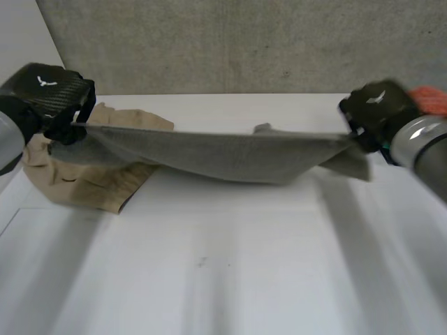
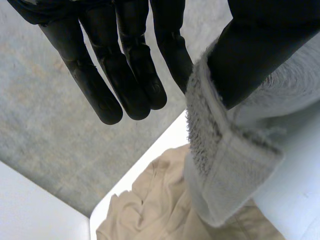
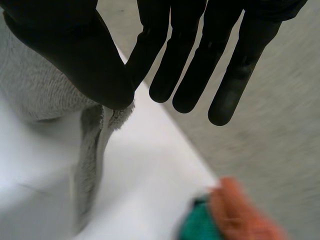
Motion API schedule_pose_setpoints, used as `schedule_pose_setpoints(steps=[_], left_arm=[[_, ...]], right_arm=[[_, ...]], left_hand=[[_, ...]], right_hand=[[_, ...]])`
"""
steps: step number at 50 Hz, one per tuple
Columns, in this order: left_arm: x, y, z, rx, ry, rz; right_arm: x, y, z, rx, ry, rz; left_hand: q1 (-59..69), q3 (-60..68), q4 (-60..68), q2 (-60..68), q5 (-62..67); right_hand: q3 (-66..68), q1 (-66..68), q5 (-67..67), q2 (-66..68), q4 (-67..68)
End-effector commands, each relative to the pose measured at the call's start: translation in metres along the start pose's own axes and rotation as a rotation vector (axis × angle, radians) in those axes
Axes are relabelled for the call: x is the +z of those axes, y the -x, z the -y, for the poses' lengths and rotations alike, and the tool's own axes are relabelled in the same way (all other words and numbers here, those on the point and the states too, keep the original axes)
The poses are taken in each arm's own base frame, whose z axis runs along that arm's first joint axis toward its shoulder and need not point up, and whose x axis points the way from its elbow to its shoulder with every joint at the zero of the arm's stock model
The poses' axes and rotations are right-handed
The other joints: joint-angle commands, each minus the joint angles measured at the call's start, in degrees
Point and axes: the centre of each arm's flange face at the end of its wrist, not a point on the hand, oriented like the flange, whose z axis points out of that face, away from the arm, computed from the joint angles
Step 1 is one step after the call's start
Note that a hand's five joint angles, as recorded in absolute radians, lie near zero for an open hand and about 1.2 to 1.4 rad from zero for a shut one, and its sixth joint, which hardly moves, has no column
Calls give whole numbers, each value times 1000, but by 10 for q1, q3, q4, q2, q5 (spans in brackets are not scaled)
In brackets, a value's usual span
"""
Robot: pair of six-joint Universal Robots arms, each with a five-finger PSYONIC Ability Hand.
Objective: Fold the laundry.
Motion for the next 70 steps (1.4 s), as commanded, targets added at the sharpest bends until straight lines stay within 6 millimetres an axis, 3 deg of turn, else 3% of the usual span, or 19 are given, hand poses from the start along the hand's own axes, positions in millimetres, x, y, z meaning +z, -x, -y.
schedule_pose_setpoints(steps=[1, 4, 8, 16, 19, 23, 24, 28, 32, 36, 39, 46, 50, 53, 54, 56, 58, 62, 70], left_arm=[[-26, 3, 27, 4, -89, 6], [-25, 4, 26, -6, -87, 10], [-4, 0, 7, -22, -32, -15], [79, -15, -41, 38, 24, -41], [101, -13, -34, 83, -15, -9], [126, 1, 12, 116, -178, 93], [129, 12, 38, 91, -267, 151], [124, 45, 99, -3, -501, 310], [106, 75, 141, -96, -689, 432], [91, 83, 163, -146, -788, 445], [91, 77, 158, -171, -771, 390], [103, 58, 113, -188, -596, 290], [111, 42, 67, -161, -453, 220], [110, 34, 50, -138, -411, 171], [107, 28, 44, -130, -394, 135], [102, 21, 37, -118, -379, 98], [92, 12, 36, -101, -376, 51], [68, 8, 47, -71, -415, 17], [10, 12, 95, -26, -568, 28]], right_arm=[[-36, -27, 34, -57, -40, -19], [-34, -26, 30, -42, -29, 12], [-15, -17, 13, -24, 15, 67], [36, 10, -23, -5, 101, 127], [62, 9, -25, -7, 71, 74], [95, -13, -3, 2, -63, -94], [101, -25, 13, 18, -135, -161], [104, -60, 66, 69, -385, -343], [93, -88, 105, 97, -597, -482], [74, -101, 131, 86, -712, -535], [69, -98, 134, 73, -710, -503], [66, -62, 100, 44, -556, -277], [67, -36, 66, 39, -440, -168], [67, -17, 41, 47, -371, -105], [69, -11, 33, 50, -359, -84], [71, -6, 28, 51, -357, -66], [76, 4, 21, 71, -345, -37], [85, 23, 16, 141, -336, 26], [99, 73, 13, 355, -271, 207]], left_hand=[[123, 118, 114, 115, 136], [123, 118, 114, 115, 136], [123, 118, 114, 115, 136], [123, 118, 114, 115, 136], [123, 118, 114, 115, 136], [123, 118, 114, 115, 136], [123, 118, 114, 115, 136], [123, 118, 114, 115, 136], [123, 118, 114, 115, 136], [123, 118, 114, 115, 136], [123, 118, 114, 115, 136], [123, 118, 114, 115, 136], [123, 118, 114, 115, 136], [123, 118, 114, 115, 136], [123, 118, 114, 115, 136], [123, 118, 114, 115, 136], [123, 118, 114, 115, 136], [123, 118, 114, 115, 136], [123, 118, 114, 115, 136]], right_hand=[[119, 154, 121, 124, 114], [119, 154, 121, 124, 114], [119, 154, 121, 124, 114], [119, 154, 121, 124, 114], [119, 154, 121, 124, 114], [119, 154, 121, 124, 114], [119, 154, 121, 124, 114], [119, 154, 121, 124, 114], [119, 154, 121, 124, 114], [119, 154, 121, 124, 114], [119, 154, 121, 124, 114], [119, 154, 121, 124, 114], [119, 154, 121, 124, 114], [107, 142, 109, 112, 102], [-73, -38, -71, -68, -78], [-239, -204, -237, -234, -244], [-414, -378, -411, -409, -418], [-549, -514, -547, -544, -554], [-581, -546, -579, -576, -586]])
